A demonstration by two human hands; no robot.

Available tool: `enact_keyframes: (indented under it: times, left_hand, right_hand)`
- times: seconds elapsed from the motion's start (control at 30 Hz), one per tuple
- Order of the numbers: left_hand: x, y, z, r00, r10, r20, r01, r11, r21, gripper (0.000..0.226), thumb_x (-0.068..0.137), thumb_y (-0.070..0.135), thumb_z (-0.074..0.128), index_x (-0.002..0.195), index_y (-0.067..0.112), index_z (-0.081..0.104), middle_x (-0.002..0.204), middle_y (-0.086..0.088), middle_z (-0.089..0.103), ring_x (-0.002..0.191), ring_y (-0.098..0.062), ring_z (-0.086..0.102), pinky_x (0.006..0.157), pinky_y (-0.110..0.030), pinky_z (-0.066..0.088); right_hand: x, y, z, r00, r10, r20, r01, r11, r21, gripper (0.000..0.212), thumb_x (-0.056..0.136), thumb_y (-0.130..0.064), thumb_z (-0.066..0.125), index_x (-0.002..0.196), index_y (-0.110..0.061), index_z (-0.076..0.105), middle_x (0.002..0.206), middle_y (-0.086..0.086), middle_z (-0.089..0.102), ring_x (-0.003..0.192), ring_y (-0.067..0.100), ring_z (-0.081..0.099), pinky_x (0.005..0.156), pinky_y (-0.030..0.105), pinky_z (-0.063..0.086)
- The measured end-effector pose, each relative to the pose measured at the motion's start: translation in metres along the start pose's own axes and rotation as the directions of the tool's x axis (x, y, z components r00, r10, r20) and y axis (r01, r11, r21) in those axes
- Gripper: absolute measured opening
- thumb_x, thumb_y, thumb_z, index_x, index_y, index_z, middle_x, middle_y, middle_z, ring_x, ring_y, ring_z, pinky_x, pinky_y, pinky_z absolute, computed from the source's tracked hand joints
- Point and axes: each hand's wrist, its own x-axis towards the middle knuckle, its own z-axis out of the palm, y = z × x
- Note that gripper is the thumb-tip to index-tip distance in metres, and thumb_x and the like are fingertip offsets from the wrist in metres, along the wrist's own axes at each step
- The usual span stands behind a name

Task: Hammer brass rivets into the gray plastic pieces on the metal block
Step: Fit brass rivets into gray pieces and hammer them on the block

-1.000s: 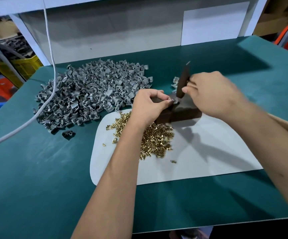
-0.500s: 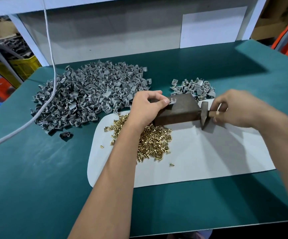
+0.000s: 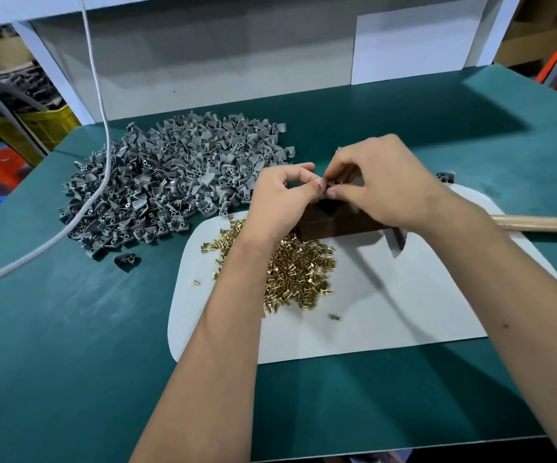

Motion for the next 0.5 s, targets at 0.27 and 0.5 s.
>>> enact_keyframes:
  times: [0.27,0.5]
  left_hand:
    - [0.007,-0.008,-0.056,0.881,0.033,-0.471,0.142,0.933,0.331,0.015,0.087,0.023,0.077,0.072,0.025,0.072,0.072,0.012,0.072,0.07,-0.009,0.069,0.077,-0.034,0.062]
    - [0.008,-0.037,-0.096,0.897,0.008,-0.442,0.307,0.708,0.636,0.023,0.084,0.038,0.082,0.072,0.021,0.073,0.074,0.007,0.072,0.082,-0.019,0.07,0.093,-0.036,0.055]
  right_hand:
    - [0.036,0.031,-0.006,0.972,0.22,-0.082,-0.23,0.963,-0.138,0.022,0.079,-0.027,0.087,0.097,-0.023,0.076,0.084,-0.002,0.074,0.085,0.02,0.07,0.088,0.035,0.057]
    - [0.056,-0.003,0.016,0.982,0.175,-0.078,-0.181,0.98,-0.081,0.021,0.083,-0.026,0.083,0.103,-0.024,0.075,0.089,-0.002,0.073,0.088,0.022,0.07,0.093,0.039,0.057]
